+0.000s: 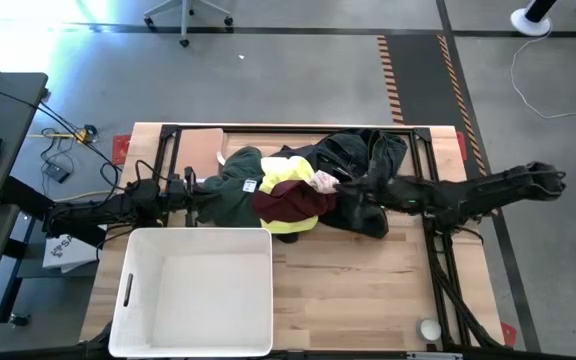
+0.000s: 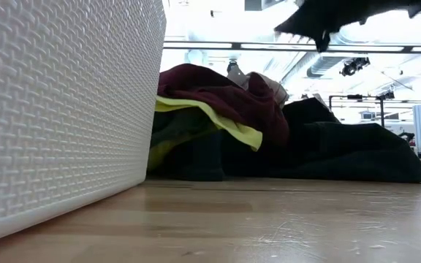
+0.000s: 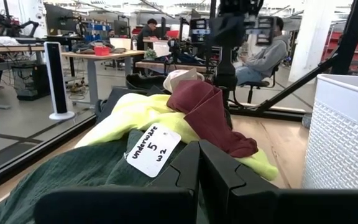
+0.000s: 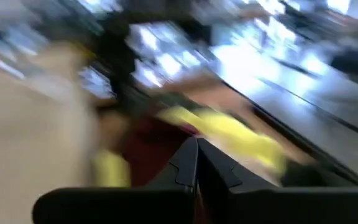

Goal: Sort clothes
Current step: Put the pink striped sock into the white bin

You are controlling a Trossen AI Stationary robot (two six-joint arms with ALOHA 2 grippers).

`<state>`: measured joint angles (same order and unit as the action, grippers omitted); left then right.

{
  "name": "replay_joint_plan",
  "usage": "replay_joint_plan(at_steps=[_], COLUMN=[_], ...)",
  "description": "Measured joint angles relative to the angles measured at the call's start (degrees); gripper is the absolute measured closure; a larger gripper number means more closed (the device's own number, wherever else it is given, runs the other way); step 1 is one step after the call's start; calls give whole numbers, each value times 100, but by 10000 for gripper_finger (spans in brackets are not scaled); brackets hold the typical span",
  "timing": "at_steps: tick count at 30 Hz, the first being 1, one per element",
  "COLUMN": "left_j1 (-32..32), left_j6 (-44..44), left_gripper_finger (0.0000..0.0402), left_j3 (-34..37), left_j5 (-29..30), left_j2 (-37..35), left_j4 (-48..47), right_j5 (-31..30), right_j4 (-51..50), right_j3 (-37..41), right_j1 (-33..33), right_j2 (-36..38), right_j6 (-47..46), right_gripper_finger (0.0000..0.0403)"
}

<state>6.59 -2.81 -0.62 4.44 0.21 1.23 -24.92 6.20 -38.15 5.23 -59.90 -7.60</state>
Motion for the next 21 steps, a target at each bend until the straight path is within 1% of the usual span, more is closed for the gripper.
replay_joint_plan(at_steps=[3,6,8,11,14,18,21], left_j1=[2,2,1,2,2,2,2], left_j6=[0,-2,-9,-57,-336,-509,-511], left_gripper_finger=[396,396,396,396,396,396,396], left_j3=[0,0,0,0,0,0,0], left_j5=[168,221,221,219,219,217,215], left_j2=[0,-2,-2,-1,-2,0,-2], left_j4=[24,38,38,38,38,38,36], right_j5=[-9,204,378,729,1128,1168,1168], right_j4=[-1423,-2740,-3316,-3539,-3536,-3644,-3715], right_j3=[-880,-1649,-2049,-2413,-2487,-2492,-2492], right_j1=[-217,-452,-599,-829,-1037,-1229,-1287], right_j2=[-375,-823,-1130,-1530,-1941,-2404,-2728], right_j6=[53,71,225,494,803,964,960], right_gripper_finger=[361,306,268,219,191,185,197])
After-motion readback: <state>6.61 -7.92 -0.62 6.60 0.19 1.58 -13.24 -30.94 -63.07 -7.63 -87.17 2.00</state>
